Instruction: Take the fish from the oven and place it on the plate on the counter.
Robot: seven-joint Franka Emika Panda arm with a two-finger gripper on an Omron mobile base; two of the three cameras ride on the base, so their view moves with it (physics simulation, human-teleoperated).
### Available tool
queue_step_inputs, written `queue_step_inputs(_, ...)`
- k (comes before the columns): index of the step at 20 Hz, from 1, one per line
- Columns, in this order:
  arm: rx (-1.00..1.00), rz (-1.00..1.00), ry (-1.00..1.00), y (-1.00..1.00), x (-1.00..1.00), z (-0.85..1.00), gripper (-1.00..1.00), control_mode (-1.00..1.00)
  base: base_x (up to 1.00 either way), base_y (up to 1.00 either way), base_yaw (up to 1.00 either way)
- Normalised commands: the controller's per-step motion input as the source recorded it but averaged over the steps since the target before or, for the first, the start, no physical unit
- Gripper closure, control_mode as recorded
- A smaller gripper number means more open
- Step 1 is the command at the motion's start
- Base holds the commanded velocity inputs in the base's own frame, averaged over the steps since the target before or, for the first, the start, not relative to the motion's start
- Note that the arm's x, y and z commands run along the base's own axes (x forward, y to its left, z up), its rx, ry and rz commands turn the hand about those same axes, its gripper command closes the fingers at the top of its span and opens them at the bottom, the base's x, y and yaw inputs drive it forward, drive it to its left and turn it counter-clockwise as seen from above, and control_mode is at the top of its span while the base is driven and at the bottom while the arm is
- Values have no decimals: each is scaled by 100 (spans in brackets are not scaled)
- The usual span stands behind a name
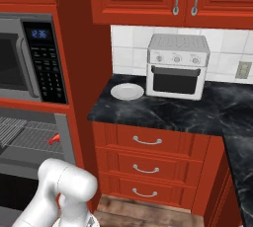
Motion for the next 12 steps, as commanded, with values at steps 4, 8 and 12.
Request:
queue_step_inputs(4,0,0,1,1,-27,0,100,-100,0,0,0)
queue_step_inputs(8,0,0,2,9,-23,0,-100,-100,0,0,0)
queue_step_inputs(12,0,0,2,3,-36,1,-100,-100,0,0,0)
